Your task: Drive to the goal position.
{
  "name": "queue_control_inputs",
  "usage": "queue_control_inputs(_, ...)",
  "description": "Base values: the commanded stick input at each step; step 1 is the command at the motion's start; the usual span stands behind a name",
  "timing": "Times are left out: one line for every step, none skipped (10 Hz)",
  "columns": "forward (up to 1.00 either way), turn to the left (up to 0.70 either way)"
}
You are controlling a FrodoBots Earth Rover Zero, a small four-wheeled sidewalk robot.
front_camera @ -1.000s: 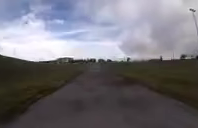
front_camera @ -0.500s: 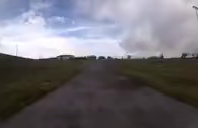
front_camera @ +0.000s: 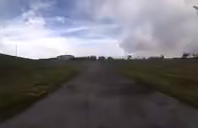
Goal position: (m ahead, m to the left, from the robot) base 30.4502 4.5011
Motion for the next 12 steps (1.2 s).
queue_control_inputs(1.00,0.00)
queue_control_inputs(1.00,0.00)
queue_control_inputs(1.00,-0.07)
queue_control_inputs(1.00,-0.31)
queue_control_inputs(1.00,-0.40)
queue_control_inputs(1.00,-0.29)
queue_control_inputs(1.00,-0.02)
queue_control_inputs(1.00,0.00)
queue_control_inputs(1.00,0.00)
queue_control_inputs(1.00,0.00)
queue_control_inputs(1.00,0.00)
queue_control_inputs(1.00,0.00)
